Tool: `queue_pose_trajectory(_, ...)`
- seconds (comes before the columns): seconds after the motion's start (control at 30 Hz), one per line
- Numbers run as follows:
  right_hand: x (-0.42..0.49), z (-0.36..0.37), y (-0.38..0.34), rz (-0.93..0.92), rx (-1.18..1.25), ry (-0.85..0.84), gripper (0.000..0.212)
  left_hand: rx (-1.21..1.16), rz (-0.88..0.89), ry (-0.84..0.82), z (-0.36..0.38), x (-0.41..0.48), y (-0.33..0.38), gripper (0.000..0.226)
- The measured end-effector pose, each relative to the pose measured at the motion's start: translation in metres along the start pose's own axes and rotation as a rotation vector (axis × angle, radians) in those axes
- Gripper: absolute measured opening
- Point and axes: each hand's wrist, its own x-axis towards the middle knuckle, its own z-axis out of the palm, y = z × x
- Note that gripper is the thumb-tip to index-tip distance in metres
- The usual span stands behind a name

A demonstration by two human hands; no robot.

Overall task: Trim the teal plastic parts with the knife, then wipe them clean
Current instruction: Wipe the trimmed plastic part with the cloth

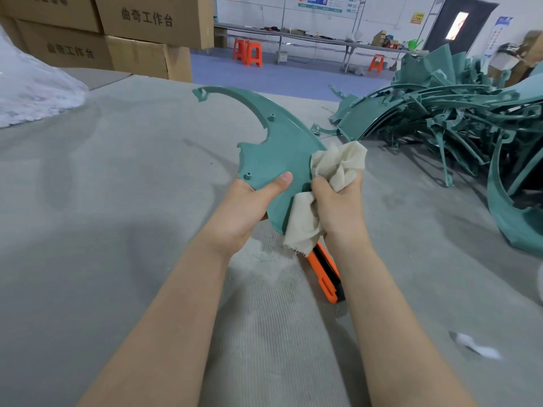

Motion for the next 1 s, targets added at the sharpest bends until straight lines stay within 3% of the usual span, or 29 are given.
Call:
queue_pose_trajectory(0.27, 0.0029, -0.0027, 0.0054, -0.014, -0.010, 0.006, 0.029, 0.002, -0.015, 0.010, 0.0006, -0.0002, -0.0003, 0.018)
queue_pose_trajectory(0.7, 0.0030, -0.0025, 0.0052, -0.026, -0.014, 0.014, 0.029, 0.008, -0.020, 0.000, 0.0004, -0.0012, 0.0005, 0.019)
queue_pose_trajectory(0.83, 0.0010, -0.0006, 0.0054, -0.024, -0.050, 0.010, 0.039, 0.006, -0.015, 0.011, 0.0015, -0.0010, 0.0006, 0.020)
queue_pose_trajectory(1.0, 0.0047, -0.0024, 0.0035, -0.039, -0.039, 0.022, 0.031, 0.008, -0.022, 0.014, 0.0019, -0.0011, 0.0014, 0.020)
